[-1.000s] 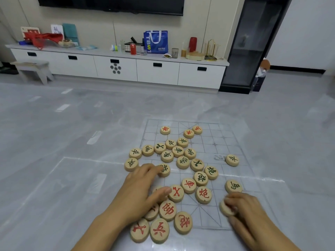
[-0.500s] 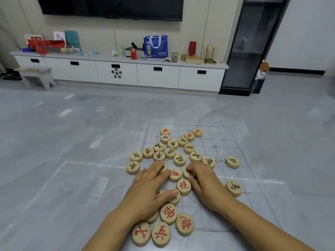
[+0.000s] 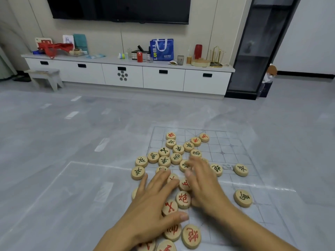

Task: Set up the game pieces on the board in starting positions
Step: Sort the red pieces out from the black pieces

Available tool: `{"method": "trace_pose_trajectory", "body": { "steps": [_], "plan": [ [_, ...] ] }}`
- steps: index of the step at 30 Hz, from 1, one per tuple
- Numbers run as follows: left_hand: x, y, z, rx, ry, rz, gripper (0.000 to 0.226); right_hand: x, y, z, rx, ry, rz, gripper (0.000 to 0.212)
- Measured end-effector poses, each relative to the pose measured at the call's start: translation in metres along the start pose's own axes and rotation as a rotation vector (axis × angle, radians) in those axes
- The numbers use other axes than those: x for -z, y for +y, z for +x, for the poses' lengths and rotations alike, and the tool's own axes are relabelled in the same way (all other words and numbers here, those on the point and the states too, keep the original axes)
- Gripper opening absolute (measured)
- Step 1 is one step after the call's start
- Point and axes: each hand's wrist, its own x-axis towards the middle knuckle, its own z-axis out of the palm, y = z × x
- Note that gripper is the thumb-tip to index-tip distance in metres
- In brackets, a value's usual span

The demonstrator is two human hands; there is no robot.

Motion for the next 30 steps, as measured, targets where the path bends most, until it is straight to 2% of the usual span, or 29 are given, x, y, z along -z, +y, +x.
{"method": "trace_pose_trajectory", "body": {
  "steps": [2,4,8,9,12,14,18,22,26,27,30],
  "plan": [
    [-0.002,-0.002,0.000,0.012,-0.008,0.041,0.084,0.016,0.013,0.039,-0.016,0.096,-0.022,0.048],
    [-0.001,-0.004,0.001,0.024,-0.015,0.082,0.081,0.028,0.032,0.074,-0.041,0.065,-0.080,0.031],
    [0.001,-0.001,0.004,0.008,-0.023,0.079,0.089,0.038,0.066,0.122,-0.051,0.057,-0.281,0.034],
    [0.001,0.000,0.004,-0.002,-0.027,0.074,0.091,0.037,0.072,0.130,-0.069,0.013,-0.313,0.037],
    [0.002,-0.002,0.006,-0.018,-0.033,0.054,0.092,0.030,0.082,0.145,-0.092,-0.258,-0.372,0.039],
    [0.003,-0.002,0.007,-0.021,-0.027,0.046,0.088,0.028,0.084,0.146,-0.074,-0.304,-0.307,0.037],
    [0.005,0.004,0.008,-0.082,0.026,0.076,0.075,0.044,0.096,0.139,-0.174,-0.227,-0.196,0.034],
    [-0.008,0.021,0.021,-0.245,0.189,0.154,0.038,0.072,0.123,0.106,-0.266,-0.133,-0.233,0.026],
    [-0.023,0.045,0.040,-0.351,0.227,0.245,0.035,0.102,0.139,0.035,-0.250,-0.065,-0.243,0.008],
    [-0.028,0.048,0.044,-0.355,0.210,0.278,0.037,0.107,0.138,0.013,-0.252,-0.058,-0.244,0.011],
    [-0.035,0.055,0.050,-0.391,0.235,0.378,0.026,0.111,0.130,-0.057,-0.270,-0.041,-0.279,0.076]
  ]
}}
